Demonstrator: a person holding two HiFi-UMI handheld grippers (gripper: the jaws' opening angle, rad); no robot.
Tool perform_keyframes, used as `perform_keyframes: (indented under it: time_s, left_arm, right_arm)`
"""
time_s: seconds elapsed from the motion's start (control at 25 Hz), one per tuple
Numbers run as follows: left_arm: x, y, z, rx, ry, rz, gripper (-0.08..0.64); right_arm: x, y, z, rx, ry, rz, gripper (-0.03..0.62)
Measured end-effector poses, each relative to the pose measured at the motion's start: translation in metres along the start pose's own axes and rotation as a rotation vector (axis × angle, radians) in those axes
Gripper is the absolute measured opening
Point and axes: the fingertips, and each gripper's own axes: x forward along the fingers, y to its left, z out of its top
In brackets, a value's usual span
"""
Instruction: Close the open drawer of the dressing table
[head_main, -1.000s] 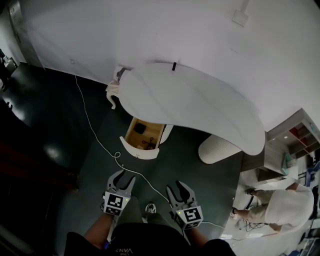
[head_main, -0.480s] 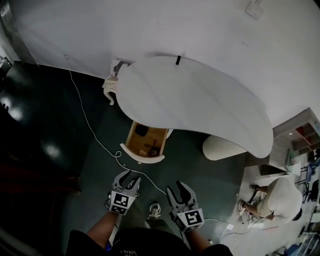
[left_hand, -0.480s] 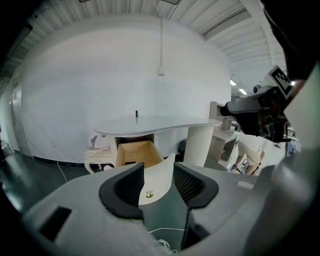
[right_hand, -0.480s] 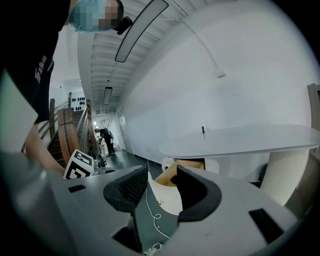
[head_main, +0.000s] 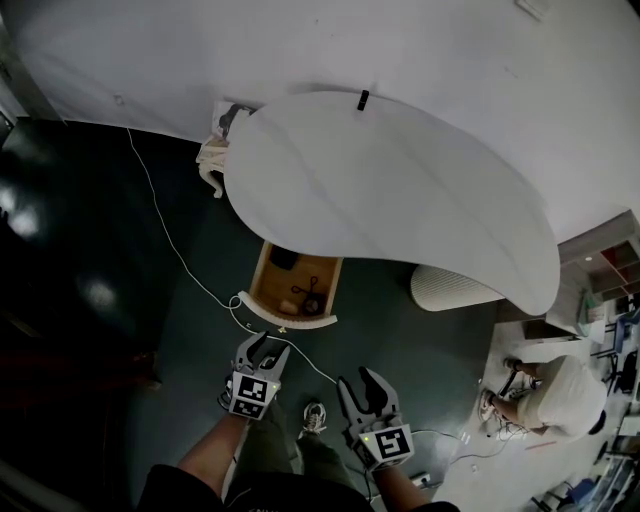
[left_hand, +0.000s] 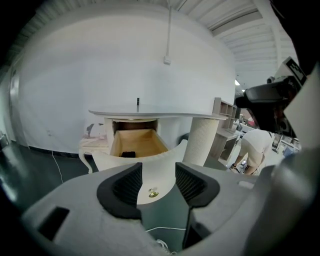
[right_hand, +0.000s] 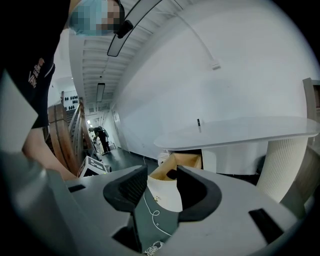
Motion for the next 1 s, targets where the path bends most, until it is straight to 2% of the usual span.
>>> perform_keyframes:
  time_s: [0.2, 0.36, 0.68, 1.0]
  left_arm:
    - [0.018, 0.004, -0.006, -0.019, 0.001, 0.004, 0.206]
    - [0.028, 0.01, -0.005, -0.032, -0.009, 0.014, 0.206]
    - [0.031, 0.012, -0.005, -0.034, -0.028, 0.035, 0.206]
    - [0.051, 0.024, 0.009, 0.008, -0.02, 0.039, 0.195]
  right_arm:
    - [0.008, -0.003, 0.008, 0.033, -0.01, -0.023, 0.186]
    - [0.007, -0.007, -0.008, 0.02, 0.012, -0.014, 0.189]
    - [0.004, -0.012, -0.015, 0.034, 0.021, -0.029, 0.189]
    - [0.016, -0.014, -0.012, 0.043, 0.022, -0.024, 0.189]
